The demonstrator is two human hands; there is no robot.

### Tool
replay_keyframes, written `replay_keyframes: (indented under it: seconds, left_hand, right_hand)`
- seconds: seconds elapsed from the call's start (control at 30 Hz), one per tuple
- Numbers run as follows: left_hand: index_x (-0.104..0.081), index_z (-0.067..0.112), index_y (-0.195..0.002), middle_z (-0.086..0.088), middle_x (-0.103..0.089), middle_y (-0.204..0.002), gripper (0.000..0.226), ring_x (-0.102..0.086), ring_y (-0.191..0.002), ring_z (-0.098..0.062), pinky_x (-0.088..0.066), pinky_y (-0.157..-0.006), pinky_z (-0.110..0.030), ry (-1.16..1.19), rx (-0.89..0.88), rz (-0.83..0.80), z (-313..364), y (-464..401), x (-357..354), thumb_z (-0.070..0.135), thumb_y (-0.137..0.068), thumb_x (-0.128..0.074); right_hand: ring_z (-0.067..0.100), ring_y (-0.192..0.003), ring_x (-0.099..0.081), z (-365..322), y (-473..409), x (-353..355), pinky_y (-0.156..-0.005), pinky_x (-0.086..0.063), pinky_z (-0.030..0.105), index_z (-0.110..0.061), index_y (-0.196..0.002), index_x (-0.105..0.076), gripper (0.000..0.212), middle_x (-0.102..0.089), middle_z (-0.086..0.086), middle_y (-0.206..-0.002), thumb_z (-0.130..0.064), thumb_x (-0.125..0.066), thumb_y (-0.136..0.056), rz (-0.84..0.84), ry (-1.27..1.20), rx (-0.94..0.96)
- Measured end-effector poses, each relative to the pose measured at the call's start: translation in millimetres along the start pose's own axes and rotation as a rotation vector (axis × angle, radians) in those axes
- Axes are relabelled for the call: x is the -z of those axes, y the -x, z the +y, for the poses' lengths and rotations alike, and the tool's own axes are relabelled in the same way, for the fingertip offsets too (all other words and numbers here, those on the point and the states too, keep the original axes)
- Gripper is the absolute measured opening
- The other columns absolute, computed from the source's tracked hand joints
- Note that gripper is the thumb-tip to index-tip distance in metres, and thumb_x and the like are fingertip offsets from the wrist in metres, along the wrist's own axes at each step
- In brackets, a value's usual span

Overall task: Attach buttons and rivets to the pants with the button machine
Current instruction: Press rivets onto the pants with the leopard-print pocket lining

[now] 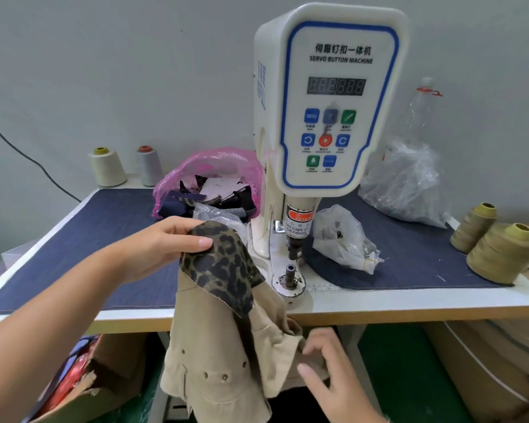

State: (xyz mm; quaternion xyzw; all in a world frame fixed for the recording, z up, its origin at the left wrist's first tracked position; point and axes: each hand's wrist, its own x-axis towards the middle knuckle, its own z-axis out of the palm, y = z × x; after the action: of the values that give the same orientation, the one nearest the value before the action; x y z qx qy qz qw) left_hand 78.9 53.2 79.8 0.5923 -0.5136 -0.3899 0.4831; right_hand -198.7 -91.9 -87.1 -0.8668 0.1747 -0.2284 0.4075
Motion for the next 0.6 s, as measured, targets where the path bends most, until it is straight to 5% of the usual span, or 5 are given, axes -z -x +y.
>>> replay_keyframes:
  seconds: [0.13, 0.23, 0.4, 0.53, 0.6]
  left_hand:
    - [-0.075, 0.023, -0.091, -0.001, -0.074, -0.094, 0.049, -0.069, -0.089, -0.015, -0.051, -0.079, -0.018, 0.001, -0.009, 0.025, 2, 1, 6, 0.061, -0.061, -0.079]
    - [-0.075, 0.020, -0.093, -0.004, -0.074, -0.095, 0.041, -0.070, -0.088, -0.016, -0.052, -0.078, -0.019, -0.023, 0.016, 0.043, 2, 1, 12, 0.051, -0.067, -0.078]
    - [-0.075, 0.014, -0.097, -0.009, -0.074, -0.100, 0.050, -0.070, -0.094, -0.023, -0.051, -0.087, -0.027, -0.178, 0.254, 0.144, -9, 18, 44, 0.051, -0.063, -0.079]
    - [-0.069, 0.017, -0.100, 0.000, -0.069, -0.103, 0.013, -0.063, -0.097, -0.020, -0.045, -0.084, -0.025, -0.838, 0.461, 0.219, -24, 28, 51, 0.025, -0.089, -0.066]
    - [-0.061, 0.020, -0.114, 0.004, -0.057, -0.114, 0.028, -0.056, -0.104, -0.014, -0.039, -0.089, -0.020, -1.035, 0.220, 0.328, -24, 22, 34, 0.021, -0.087, -0.068]
  right_hand:
    - [-0.011, -0.113, -0.038, -11, 5, -18, -0.095, -0.026, 0.019, -0.049, -0.122, -0.044, 0.062, -0.041, -0.035, -0.121, -0.079, -0.042, -0.068, -0.245, 0.156, -0.113]
    - [-0.009, -0.084, -0.049, -31, -13, -22, -0.080, -0.035, 0.017, -0.043, -0.084, -0.061, 0.006, -0.057, -0.024, -0.086, -0.041, -0.057, -0.089, -0.136, -0.054, -0.148]
    - [0.004, -0.087, -0.063, -52, -55, 2, -0.079, -0.045, 0.016, -0.027, -0.082, -0.069, 0.030, -0.069, -0.013, -0.085, -0.033, -0.045, -0.099, 0.017, -0.559, -0.378]
    - [0.009, -0.080, -0.063, -83, -92, 18, -0.081, -0.048, 0.030, -0.028, -0.074, -0.072, 0.033, -0.070, -0.004, -0.081, -0.026, -0.048, -0.098, -0.016, -0.697, -0.298]
    - [0.007, -0.067, -0.051, -103, -109, 22, -0.068, -0.041, 0.027, -0.024, -0.063, -0.063, 0.037, -0.059, -0.008, -0.066, -0.024, -0.049, -0.097, -0.080, -0.641, -0.205]
